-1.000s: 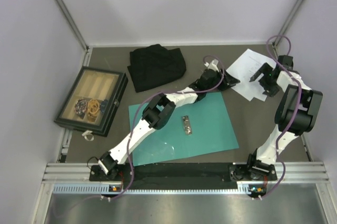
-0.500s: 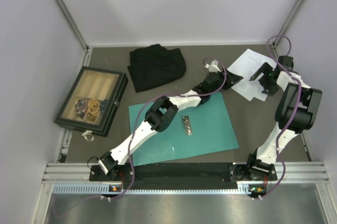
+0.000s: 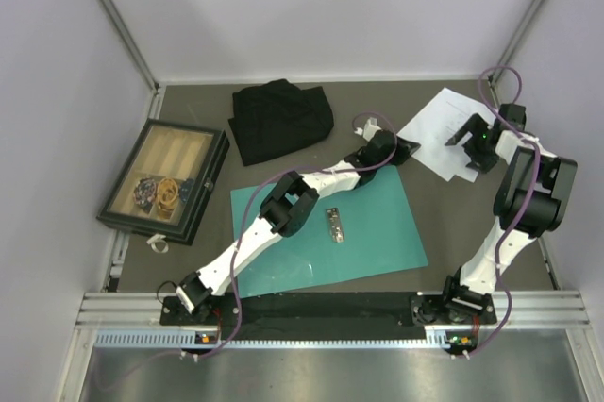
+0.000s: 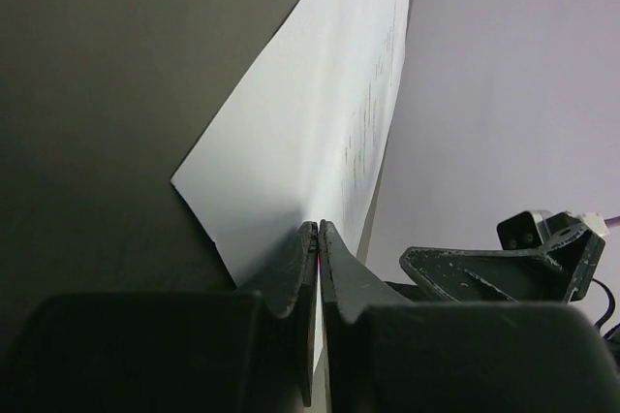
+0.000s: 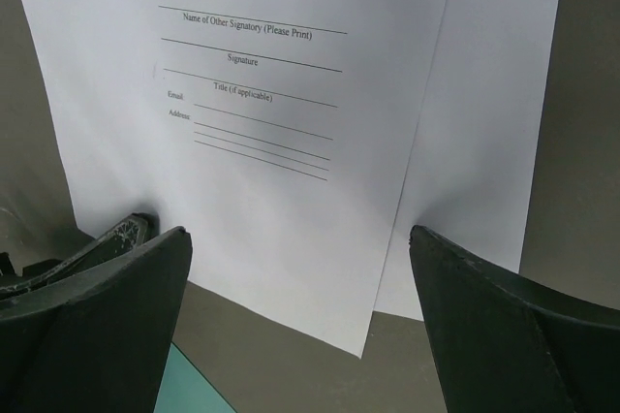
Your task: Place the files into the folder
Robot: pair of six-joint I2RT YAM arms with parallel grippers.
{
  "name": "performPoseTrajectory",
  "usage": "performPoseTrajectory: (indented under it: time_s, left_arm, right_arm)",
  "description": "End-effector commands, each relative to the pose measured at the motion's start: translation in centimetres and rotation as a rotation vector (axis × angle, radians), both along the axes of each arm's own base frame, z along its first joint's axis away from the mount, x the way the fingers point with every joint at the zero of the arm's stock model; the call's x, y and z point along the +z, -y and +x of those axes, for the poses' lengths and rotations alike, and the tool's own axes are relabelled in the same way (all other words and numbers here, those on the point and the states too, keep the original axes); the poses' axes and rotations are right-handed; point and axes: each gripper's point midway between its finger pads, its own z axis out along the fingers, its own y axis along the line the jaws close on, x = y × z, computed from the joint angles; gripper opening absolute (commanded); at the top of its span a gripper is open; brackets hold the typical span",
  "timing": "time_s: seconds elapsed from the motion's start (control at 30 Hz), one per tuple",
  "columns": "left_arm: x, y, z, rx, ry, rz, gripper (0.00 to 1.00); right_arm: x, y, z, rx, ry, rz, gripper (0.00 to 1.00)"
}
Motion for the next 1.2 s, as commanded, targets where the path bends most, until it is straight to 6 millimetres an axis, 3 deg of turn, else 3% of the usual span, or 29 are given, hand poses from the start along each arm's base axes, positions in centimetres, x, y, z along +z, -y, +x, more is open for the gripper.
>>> performPoseTrajectory:
  time_s: [0.0,0.37,0.87,0.93,1.17]
  left_arm:
    - [-4.1,-1.8,-0.2,0.042,-0.148,0.109,0.06]
    - [-5.2,-1.7,-1.0,0.007,-0.17,0.135,0.03]
    - [-8.8,-2.2,-2.4,-0.019,-0.28,0.169,0.0]
    - [-9.2,-2.3,-2.4,-0.019,-0.286,0.175,0.0]
    - [-8.8,-2.2,-2.9,-0.07,-0.255,0.203,0.0]
  right_arm:
    - [-0.2,-0.2,0.6,0.019,0.051,0.029,0.94]
    - [0.1,-1.8,1.2,0.036,0.126,0.129,0.95]
    - [1.1,-4.1,2.2,0.064,0.219,0.306,0.95]
    - [1.1,-4.1,2.4,0.061,0.223,0.314,0.95]
    - [2.1,-1.3,2.2,0.032,0.165,0.133,0.96]
